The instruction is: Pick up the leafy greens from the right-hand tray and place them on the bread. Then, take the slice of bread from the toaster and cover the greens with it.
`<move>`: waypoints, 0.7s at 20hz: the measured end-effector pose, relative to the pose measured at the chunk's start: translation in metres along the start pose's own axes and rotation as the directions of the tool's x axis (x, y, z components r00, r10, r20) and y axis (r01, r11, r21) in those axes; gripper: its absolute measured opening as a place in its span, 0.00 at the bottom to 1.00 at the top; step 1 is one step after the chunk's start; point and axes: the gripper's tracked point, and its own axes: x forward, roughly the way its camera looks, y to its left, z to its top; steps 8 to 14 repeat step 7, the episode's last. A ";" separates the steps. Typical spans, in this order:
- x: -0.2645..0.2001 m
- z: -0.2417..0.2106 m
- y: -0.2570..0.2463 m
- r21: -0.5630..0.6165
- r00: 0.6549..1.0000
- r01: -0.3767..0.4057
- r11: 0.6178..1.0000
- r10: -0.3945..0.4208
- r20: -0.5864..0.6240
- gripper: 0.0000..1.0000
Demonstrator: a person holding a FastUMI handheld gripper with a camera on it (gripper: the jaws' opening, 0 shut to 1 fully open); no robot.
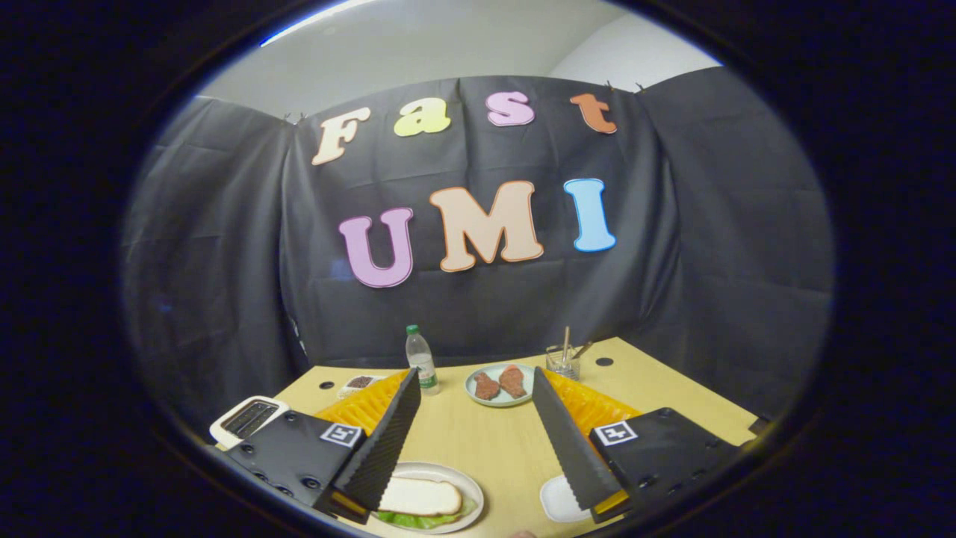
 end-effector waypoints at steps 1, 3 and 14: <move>-0.001 0.001 -0.001 -0.002 1.000 0.000 1.000 0.000 -0.001 0.96; -0.005 0.001 -0.006 -0.010 1.000 -0.004 1.000 0.004 -0.003 0.96; -0.010 0.003 -0.011 -0.013 1.000 -0.027 1.000 0.027 -0.007 0.96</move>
